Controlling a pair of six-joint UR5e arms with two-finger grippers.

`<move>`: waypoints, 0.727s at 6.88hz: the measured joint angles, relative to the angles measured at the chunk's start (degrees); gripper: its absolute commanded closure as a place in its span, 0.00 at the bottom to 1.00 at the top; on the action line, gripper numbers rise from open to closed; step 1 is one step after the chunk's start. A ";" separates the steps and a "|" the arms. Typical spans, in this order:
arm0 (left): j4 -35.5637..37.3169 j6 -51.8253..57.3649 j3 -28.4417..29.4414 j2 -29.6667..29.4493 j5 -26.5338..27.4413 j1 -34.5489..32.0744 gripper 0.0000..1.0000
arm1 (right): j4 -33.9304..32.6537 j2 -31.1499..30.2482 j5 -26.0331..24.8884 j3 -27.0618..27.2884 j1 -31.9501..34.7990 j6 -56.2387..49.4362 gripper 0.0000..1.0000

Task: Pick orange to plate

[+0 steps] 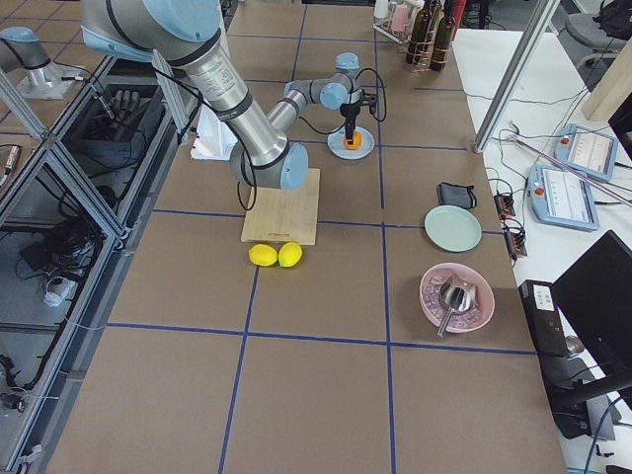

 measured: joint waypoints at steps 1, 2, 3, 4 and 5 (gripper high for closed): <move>0.00 0.00 0.00 0.00 -0.01 0.01 0.00 | -0.44 -0.24 2.57 0.67 1.93 -1.83 0.00; 0.00 -0.02 0.02 0.00 0.02 0.05 0.00 | -2.01 -1.20 6.14 2.73 5.01 -5.03 0.00; 0.02 -0.08 0.08 0.00 0.06 0.08 0.00 | -5.23 -3.69 9.82 6.81 9.08 -10.24 0.00; 0.08 -0.17 0.11 0.00 0.01 0.08 0.00 | -8.90 -8.25 13.65 12.34 14.14 -18.38 0.00; 0.13 -0.28 0.06 0.00 -0.05 0.08 0.00 | -11.69 -14.17 18.19 17.41 20.49 -29.43 0.00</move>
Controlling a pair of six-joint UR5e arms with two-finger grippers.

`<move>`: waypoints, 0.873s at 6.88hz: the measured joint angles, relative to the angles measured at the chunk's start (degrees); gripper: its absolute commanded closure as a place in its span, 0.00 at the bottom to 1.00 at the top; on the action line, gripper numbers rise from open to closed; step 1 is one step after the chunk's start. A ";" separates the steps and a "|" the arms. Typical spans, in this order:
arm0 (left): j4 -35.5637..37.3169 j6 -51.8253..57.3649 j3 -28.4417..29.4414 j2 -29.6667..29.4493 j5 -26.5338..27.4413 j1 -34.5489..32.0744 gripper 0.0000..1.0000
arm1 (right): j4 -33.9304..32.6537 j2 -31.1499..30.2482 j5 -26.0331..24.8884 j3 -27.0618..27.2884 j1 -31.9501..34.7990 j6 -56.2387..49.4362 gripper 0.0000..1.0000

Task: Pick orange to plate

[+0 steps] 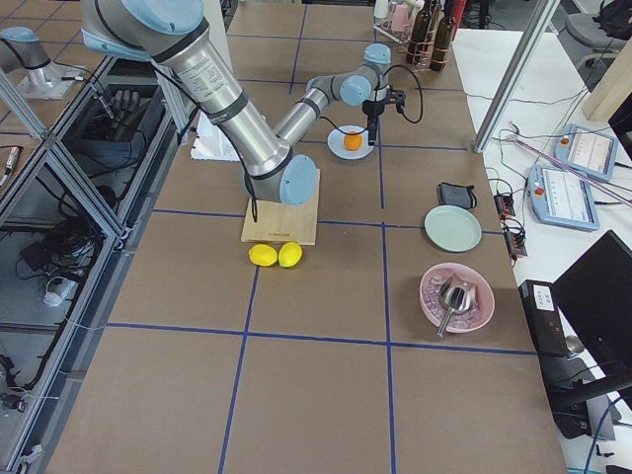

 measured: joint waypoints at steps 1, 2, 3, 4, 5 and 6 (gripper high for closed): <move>0.03 -0.05 -0.28 -0.02 -0.01 0.06 0.00 | -1.45 -5.96 4.26 3.01 6.85 -12.50 0.00; 0.06 0.08 -0.94 -0.04 0.06 0.14 0.00 | -2.07 -11.69 7.20 4.37 13.61 -25.15 0.00; 0.08 0.39 -1.56 -0.04 0.12 0.21 0.00 | -2.49 -16.40 8.75 4.79 19.24 -35.25 0.00; 0.06 0.59 -1.89 -0.06 0.13 0.24 0.00 | -3.42 -20.59 9.55 4.89 24.30 -43.07 0.00; 0.06 0.67 -1.99 -0.06 0.13 0.26 0.00 | -4.58 -24.53 9.85 4.88 28.96 -48.90 0.00; 0.12 0.70 -2.02 -0.01 0.17 0.26 0.00 | -5.01 -28.90 9.95 4.89 33.02 -52.60 0.00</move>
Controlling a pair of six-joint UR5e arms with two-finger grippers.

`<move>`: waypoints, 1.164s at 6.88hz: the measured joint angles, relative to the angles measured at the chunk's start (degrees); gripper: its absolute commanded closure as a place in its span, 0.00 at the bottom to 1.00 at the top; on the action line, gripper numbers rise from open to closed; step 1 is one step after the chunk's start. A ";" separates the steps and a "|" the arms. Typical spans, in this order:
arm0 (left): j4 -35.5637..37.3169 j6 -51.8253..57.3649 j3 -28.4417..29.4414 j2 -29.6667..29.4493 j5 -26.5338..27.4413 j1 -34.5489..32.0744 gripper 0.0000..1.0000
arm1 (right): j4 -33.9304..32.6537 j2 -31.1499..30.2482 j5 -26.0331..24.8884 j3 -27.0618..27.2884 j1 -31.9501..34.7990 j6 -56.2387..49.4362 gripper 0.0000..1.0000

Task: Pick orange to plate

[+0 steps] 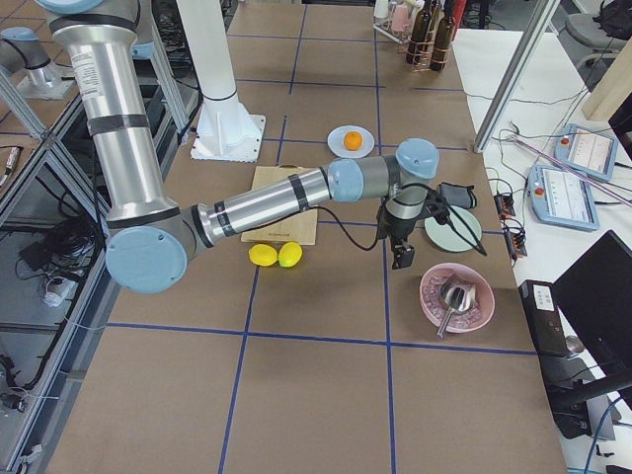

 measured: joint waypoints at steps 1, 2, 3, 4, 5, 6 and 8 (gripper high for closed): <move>0.03 0.01 -0.07 0.05 0.10 0.00 0.00 | 0.49 -4.74 -0.01 0.11 2.98 -1.79 0.00; 0.02 0.03 -0.16 0.06 0.17 0.00 0.00 | 2.29 -9.48 -0.09 0.24 4.95 -2.68 0.00; 0.01 0.07 -0.33 0.06 0.18 0.00 0.00 | 4.83 -13.52 -0.13 0.46 6.04 -2.70 0.00; 0.01 0.09 -0.56 0.06 0.18 0.00 0.00 | 6.32 -15.63 0.05 0.71 6.52 -2.28 0.00; 0.01 0.10 -0.74 0.03 0.20 0.00 0.00 | 6.90 -16.29 0.38 0.91 6.64 -1.41 0.00; -0.01 0.10 -0.84 0.02 0.19 0.00 0.00 | 7.19 -16.43 0.67 1.21 6.67 -0.15 0.00; -0.13 0.10 -0.92 0.01 0.14 0.00 0.00 | 7.46 -16.46 0.84 1.52 6.69 0.86 0.00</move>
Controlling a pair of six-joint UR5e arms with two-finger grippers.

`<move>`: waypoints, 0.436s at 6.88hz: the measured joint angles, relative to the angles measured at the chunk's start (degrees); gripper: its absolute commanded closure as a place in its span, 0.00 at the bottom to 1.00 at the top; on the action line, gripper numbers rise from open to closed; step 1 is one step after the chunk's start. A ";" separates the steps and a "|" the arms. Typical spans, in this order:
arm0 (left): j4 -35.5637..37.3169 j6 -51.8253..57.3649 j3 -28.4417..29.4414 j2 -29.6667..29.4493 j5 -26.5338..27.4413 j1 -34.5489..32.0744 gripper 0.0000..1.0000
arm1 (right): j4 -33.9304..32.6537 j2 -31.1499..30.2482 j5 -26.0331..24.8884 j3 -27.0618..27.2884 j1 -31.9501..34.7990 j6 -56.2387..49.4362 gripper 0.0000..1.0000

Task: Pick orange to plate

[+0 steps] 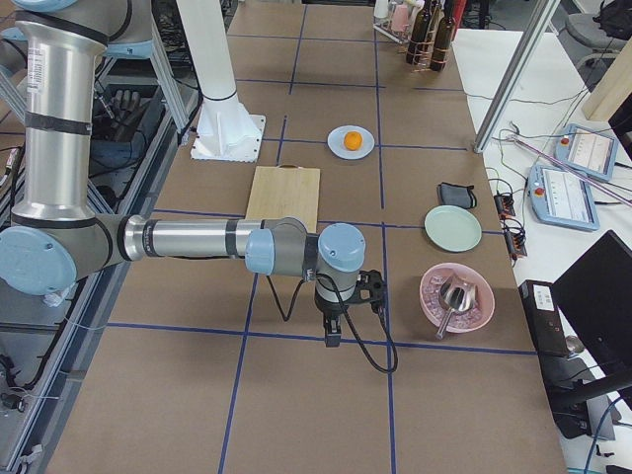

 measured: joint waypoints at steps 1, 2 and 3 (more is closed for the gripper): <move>-0.03 0.00 -0.01 0.00 -0.01 0.02 0.00 | 0.03 0.00 0.05 0.06 0.00 0.13 0.00; -0.06 0.00 -0.01 -0.03 -0.01 0.06 0.00 | 0.04 0.01 0.09 0.08 0.00 0.32 0.00; -0.09 0.00 -0.05 -0.06 -0.01 0.07 0.00 | 0.06 0.05 0.33 0.08 0.00 0.63 0.00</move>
